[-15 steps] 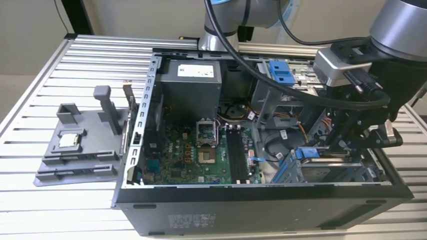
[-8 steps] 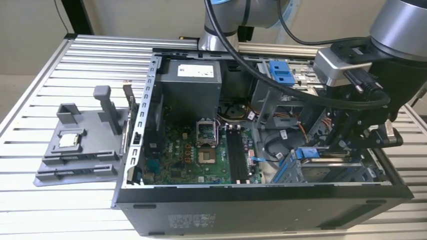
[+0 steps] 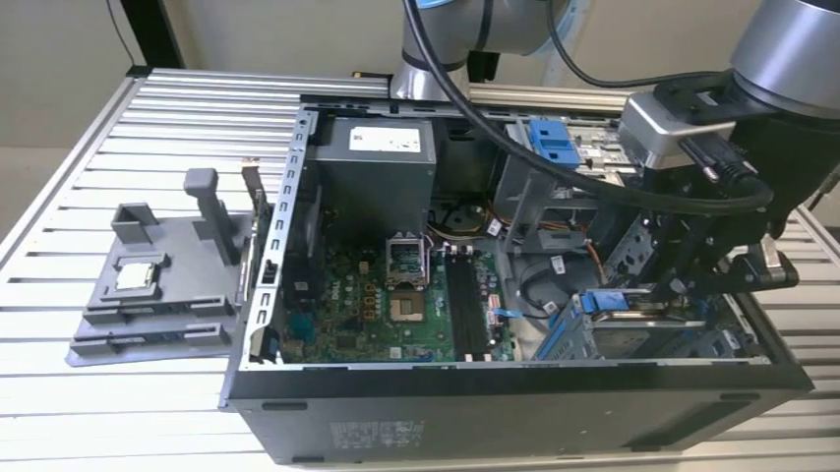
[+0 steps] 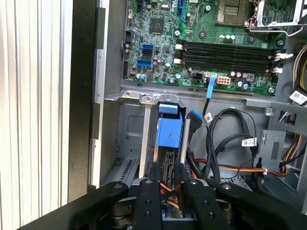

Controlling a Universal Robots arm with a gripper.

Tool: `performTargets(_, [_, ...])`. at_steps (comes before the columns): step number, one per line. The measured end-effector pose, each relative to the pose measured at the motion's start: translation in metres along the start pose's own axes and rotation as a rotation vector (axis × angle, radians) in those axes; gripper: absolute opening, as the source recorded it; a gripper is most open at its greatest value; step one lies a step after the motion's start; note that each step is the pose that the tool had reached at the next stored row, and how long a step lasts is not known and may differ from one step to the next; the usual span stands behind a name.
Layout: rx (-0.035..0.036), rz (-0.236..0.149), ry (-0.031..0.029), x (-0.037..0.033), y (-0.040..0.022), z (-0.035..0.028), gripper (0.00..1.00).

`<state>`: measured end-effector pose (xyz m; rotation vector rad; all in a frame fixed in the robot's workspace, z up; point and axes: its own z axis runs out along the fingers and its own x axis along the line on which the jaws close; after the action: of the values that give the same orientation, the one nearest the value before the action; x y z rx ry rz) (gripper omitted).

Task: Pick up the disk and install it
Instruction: 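Insert the first disk wire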

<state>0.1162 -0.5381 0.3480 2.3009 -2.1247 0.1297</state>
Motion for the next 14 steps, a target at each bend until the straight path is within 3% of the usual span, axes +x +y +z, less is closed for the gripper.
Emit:
performTargets(7, [0.0004, 0.002, -0.0217, 0.0155, -0.0003, 0.0019, 1.00])
performTargets(10, [-0.0003, 0.017, -0.0227, 0.0176, -0.0002, 0.0028, 1.00])
performTargets(14, [-0.0030, 0.067, -0.0211, 0.0176, -0.0001, 0.0038, 1.00])
